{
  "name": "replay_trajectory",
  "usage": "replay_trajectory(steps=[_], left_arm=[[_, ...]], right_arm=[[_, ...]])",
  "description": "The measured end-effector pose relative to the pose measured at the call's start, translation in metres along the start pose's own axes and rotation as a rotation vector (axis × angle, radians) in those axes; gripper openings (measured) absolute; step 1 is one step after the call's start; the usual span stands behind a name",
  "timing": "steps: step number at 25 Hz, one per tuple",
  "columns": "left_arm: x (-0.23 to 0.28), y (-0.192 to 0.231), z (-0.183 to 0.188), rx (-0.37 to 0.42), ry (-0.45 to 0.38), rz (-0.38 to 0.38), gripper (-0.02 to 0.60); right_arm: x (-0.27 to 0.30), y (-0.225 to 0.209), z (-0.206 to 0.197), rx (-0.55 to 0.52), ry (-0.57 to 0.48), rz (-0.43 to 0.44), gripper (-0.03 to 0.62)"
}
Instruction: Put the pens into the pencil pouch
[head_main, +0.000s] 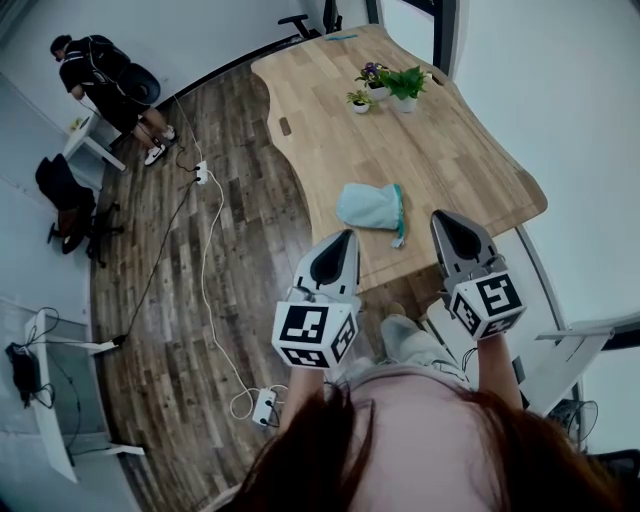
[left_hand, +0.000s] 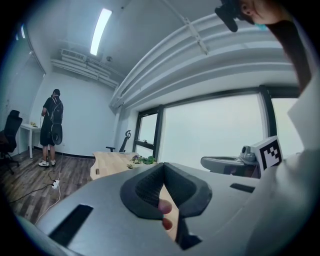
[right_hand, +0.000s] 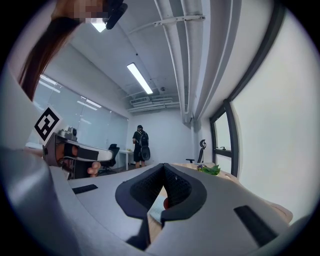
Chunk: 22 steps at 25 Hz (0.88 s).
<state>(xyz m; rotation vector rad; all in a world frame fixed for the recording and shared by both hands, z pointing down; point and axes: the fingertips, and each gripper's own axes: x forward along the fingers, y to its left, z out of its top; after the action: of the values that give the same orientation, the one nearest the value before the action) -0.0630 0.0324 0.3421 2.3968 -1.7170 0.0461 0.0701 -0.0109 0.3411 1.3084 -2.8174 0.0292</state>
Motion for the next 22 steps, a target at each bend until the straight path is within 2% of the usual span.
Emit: replay_trajectory(steps=[8,22], left_arm=[[-0.019,-0.006,-0.004,0.005,-0.005,0.008,0.003],[-0.042,-0.015,-0.006,0.007,-0.007,0.020,0.003]], right_arm=[[-0.019,0.009,-0.001,-0.012,0.000,-0.018,0.000],[-0.037,0.024,0.009,-0.009,-0.036,0.009,0.000]])
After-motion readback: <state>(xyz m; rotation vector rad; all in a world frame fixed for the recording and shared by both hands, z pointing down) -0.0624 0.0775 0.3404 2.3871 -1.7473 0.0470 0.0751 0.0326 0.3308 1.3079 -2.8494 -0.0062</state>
